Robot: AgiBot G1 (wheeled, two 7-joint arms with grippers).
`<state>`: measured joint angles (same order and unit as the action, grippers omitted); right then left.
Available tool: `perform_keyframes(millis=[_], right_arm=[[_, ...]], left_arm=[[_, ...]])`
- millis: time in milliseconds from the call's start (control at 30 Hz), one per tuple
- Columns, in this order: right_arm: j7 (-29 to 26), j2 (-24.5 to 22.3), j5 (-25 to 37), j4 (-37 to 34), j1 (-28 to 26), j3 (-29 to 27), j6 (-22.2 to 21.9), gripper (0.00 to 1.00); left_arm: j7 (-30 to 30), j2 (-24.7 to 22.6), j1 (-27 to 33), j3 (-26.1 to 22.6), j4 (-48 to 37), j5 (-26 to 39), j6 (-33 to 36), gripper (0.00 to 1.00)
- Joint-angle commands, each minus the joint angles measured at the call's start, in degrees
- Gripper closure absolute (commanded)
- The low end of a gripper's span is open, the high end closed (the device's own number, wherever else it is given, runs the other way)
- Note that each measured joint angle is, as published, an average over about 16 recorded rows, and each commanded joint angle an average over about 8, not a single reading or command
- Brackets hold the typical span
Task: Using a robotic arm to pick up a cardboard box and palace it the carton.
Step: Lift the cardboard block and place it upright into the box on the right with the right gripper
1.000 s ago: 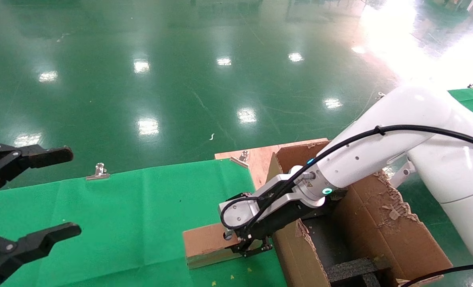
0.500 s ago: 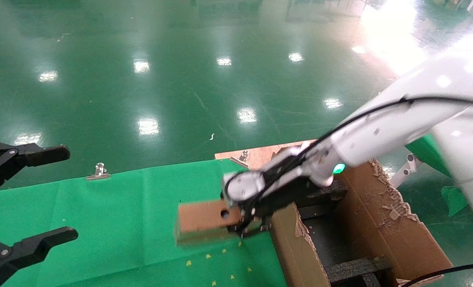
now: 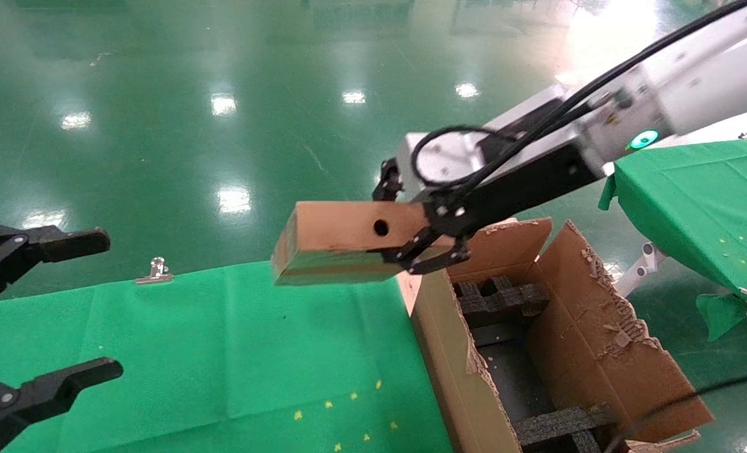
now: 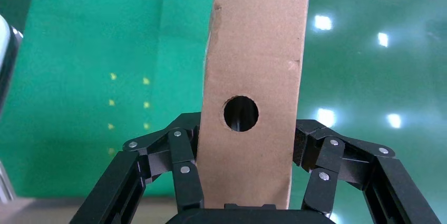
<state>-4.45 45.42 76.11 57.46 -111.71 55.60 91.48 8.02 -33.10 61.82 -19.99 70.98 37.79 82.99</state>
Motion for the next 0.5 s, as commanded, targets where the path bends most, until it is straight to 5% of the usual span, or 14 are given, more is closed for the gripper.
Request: perform_keyframes(millis=[33,500], right_arm=[[0.36,-0.81,-1.53,-0.42,-2.63,2.21,0.01,1.0],[4.1,-10.9,-10.01,-4.01,-11.62,15.15,0.08,1.0]], left_arm=[[0.0,0.0,0.0,0.0,0.0,0.0,0.0,0.0],[0.0,0.0,0.0,0.0,0.0,0.0,0.0,0.0]])
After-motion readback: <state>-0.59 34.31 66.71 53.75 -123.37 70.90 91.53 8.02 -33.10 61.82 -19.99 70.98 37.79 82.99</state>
